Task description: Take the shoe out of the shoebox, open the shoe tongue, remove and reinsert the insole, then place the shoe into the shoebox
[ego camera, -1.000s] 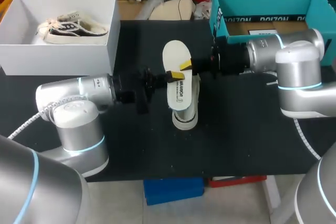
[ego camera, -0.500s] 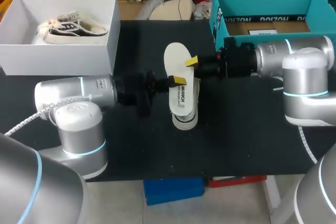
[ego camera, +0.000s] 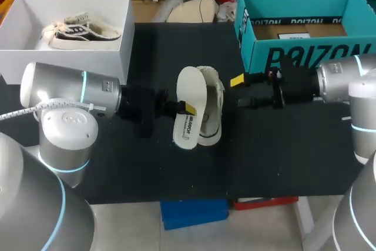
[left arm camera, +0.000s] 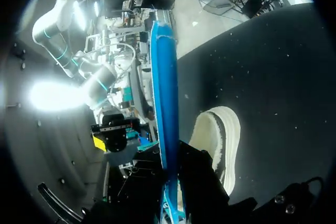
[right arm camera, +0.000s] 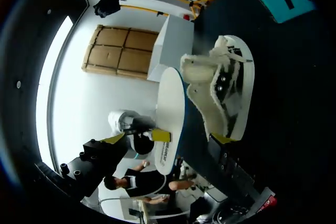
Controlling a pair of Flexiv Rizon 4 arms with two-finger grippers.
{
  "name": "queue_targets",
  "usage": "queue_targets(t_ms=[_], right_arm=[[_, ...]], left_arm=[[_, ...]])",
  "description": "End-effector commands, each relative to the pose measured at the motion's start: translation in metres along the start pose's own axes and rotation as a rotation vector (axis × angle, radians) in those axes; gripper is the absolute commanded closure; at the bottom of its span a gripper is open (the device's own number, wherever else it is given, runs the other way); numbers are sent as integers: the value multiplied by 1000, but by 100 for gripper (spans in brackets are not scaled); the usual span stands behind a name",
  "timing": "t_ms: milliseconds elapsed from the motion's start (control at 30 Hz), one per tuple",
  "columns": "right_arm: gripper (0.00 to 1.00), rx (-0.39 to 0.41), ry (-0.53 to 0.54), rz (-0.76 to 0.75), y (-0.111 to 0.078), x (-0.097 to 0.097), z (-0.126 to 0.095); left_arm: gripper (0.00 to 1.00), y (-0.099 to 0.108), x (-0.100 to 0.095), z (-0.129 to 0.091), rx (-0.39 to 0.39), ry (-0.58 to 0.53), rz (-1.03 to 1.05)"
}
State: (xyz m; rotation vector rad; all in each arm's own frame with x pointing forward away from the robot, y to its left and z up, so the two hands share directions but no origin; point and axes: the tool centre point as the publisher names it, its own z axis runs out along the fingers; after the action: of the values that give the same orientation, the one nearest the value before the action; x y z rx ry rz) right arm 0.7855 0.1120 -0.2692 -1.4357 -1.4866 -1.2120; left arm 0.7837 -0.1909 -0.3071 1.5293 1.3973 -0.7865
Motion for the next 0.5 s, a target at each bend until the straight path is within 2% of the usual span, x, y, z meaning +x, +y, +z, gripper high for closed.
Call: queue_targets(t_ms=[33,467,500], right_arm=[[0,-68,-65,3,-21,9,-19],[0,-68,-65,3,-21,9,-19],[0,-62,-94,8,-21,7,-20]], left_arm=[[100,1,-4,-13,45,164,-2],[100,1,-4,-13,45,164,-2],[100,1,-4,-13,45,164,-2]])
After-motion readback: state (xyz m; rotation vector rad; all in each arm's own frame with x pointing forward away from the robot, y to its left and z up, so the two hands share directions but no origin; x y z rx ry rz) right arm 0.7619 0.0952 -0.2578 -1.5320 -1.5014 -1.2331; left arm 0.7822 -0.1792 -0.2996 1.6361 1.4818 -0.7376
